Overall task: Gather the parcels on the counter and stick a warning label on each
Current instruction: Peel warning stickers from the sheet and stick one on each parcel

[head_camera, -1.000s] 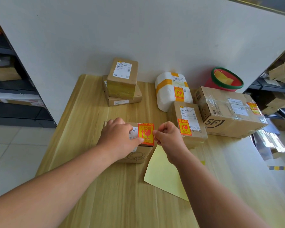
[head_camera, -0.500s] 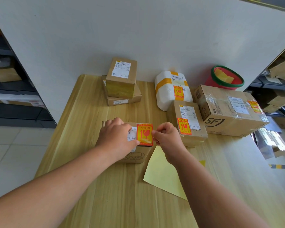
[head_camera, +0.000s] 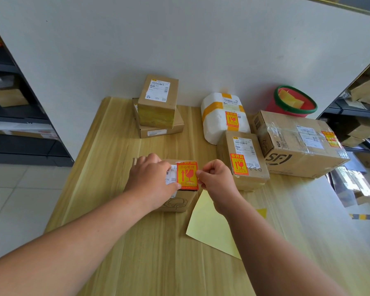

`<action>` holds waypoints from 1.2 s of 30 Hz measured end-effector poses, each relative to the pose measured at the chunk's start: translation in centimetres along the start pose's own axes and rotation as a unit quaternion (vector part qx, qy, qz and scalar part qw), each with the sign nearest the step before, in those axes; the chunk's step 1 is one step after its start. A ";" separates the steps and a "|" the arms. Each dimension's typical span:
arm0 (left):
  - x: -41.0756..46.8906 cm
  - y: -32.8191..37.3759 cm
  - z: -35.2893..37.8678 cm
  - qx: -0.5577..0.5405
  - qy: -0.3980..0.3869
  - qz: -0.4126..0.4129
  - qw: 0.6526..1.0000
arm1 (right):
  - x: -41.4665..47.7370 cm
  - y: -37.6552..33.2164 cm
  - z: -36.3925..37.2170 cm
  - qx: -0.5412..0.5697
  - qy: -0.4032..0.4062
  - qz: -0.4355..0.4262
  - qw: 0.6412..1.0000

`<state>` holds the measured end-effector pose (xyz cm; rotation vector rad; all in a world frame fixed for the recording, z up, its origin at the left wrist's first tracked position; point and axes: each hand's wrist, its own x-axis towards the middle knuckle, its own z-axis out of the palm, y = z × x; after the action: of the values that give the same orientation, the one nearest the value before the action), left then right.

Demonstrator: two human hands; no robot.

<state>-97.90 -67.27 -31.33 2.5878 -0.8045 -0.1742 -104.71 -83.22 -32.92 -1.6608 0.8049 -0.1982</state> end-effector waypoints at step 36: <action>0.1 0.1 1.0 0.046 0.042 0.011 0.998 | 0.2 -0.3 0.6 -0.229 0.073 -0.123 0.963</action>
<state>-98.13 -67.70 -32.21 2.6522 -0.8272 -0.0223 -104.19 -82.85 -32.87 -2.2063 0.7924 -0.3293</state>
